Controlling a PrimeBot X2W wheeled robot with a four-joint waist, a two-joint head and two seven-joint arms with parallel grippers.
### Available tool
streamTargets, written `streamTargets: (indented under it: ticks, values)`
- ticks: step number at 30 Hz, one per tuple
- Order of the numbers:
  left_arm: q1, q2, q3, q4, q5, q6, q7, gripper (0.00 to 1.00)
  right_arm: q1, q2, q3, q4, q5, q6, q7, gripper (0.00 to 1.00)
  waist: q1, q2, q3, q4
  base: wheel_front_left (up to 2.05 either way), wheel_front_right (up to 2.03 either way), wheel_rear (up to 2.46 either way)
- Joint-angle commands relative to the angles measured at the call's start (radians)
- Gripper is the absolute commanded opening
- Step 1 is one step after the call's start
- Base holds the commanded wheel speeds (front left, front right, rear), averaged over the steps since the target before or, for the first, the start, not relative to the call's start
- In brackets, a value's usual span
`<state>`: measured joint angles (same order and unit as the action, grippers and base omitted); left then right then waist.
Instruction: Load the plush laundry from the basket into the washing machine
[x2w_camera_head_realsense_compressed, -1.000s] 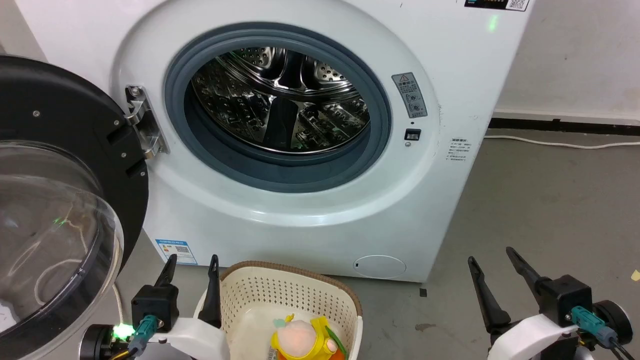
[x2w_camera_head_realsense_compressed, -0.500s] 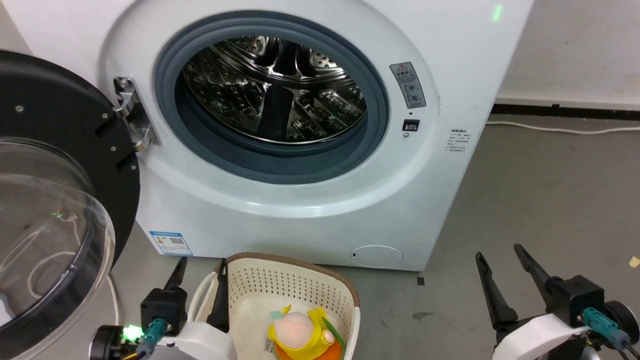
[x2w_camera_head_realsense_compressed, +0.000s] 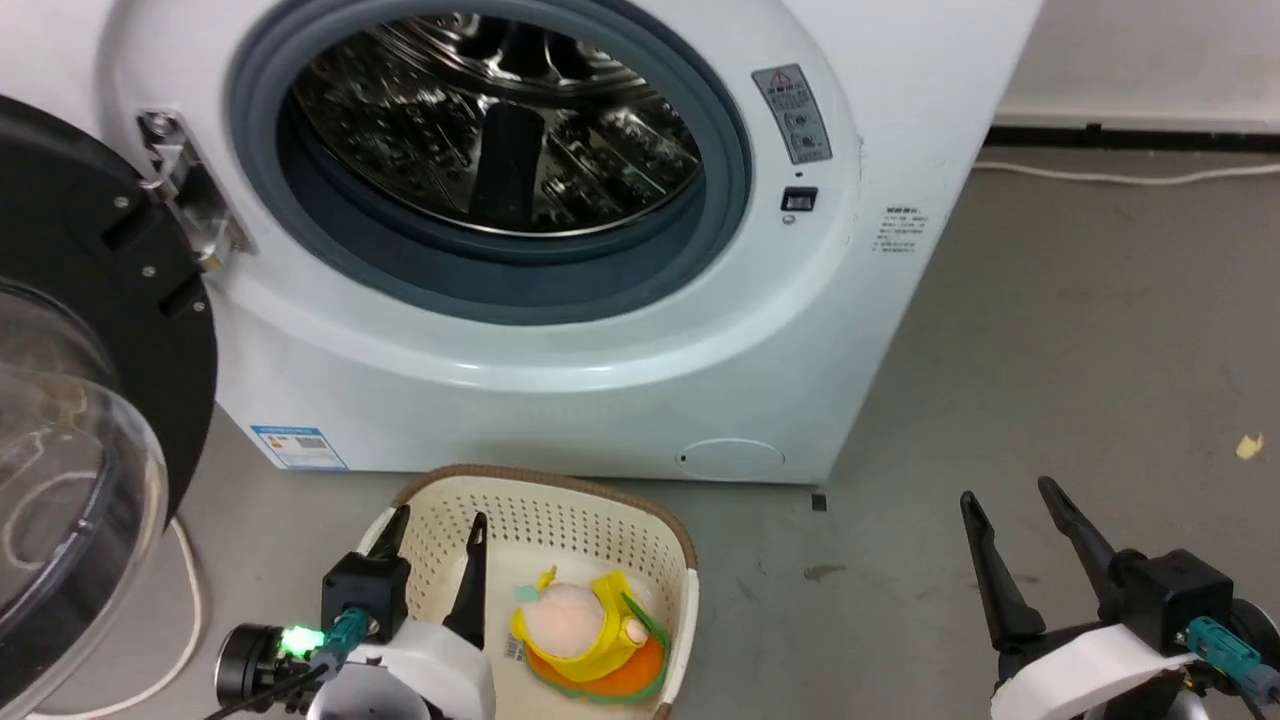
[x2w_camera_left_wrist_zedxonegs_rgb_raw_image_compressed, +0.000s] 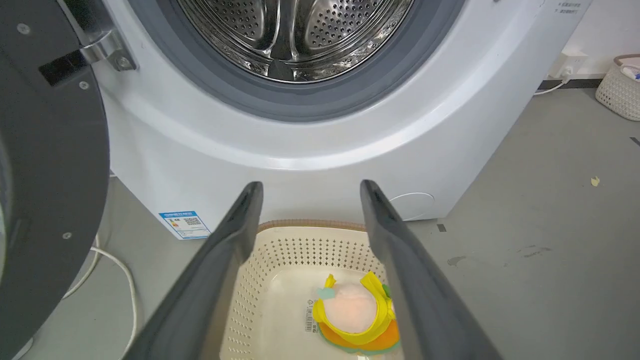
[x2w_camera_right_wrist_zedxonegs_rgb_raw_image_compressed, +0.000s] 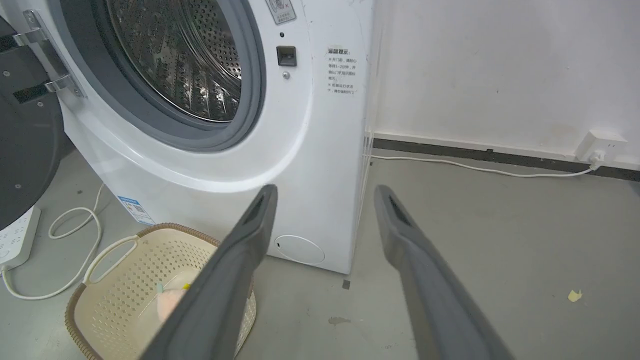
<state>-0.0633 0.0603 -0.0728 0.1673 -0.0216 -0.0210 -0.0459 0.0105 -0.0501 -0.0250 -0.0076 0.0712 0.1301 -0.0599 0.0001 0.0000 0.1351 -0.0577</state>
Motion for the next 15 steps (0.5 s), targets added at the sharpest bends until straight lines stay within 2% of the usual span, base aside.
streamTargets:
  ticks: [1,15]
  values:
    - [-0.02,0.008,-0.005,0.014,-0.004,-0.005,-0.006,1.0,-0.023,0.0,-0.002,-0.005,0.008,0.0,-0.01,1.0,-0.0001,0.0,0.015,-0.009,0.0,0.0,0.0]
    - [-0.151,0.033,-0.041,0.205,-0.018,-0.021,0.016,1.0,-0.048,0.0,0.011,-0.016,0.051,0.0,-0.039,1.0,-0.0001,0.0,0.135,-0.056,0.0,0.0,0.0]
